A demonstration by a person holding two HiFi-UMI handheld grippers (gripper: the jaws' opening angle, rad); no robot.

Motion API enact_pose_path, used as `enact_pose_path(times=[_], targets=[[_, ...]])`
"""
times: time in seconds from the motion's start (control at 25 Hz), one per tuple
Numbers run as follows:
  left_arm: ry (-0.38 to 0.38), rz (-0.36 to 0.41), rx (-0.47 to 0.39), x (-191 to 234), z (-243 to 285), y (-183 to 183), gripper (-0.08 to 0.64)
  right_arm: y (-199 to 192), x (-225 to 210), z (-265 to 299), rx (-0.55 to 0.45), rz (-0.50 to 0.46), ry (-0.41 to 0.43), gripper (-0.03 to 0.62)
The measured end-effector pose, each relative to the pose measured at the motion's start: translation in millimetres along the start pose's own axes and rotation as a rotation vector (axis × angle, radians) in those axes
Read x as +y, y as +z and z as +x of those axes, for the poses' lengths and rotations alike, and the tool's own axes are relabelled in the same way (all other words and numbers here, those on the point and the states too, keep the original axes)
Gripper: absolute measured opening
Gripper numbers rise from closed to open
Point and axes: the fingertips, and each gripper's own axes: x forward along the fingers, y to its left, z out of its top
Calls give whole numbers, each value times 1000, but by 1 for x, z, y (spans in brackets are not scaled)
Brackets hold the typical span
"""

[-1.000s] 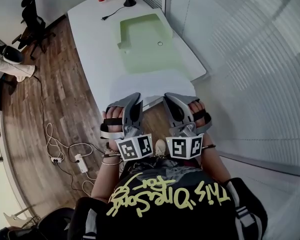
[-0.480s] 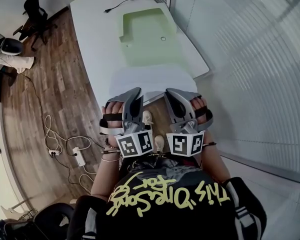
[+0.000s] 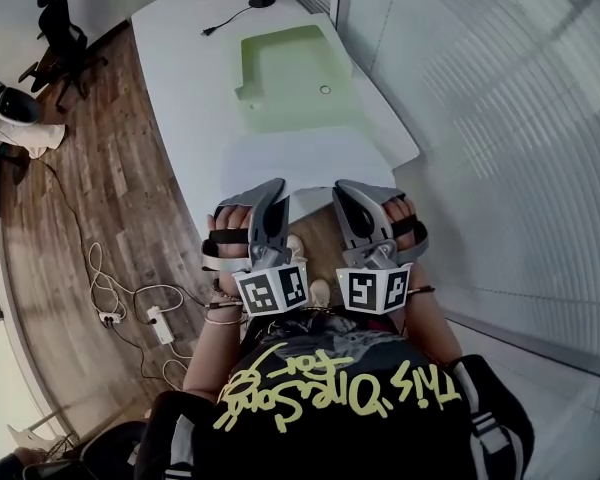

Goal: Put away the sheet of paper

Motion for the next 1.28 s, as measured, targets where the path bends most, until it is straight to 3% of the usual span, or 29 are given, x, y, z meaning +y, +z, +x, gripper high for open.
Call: enact_pose_path(times=[1.28], targets=[[-84,-29,-19,22,104,-20,9,-42,-36,97,69,13,20,8]])
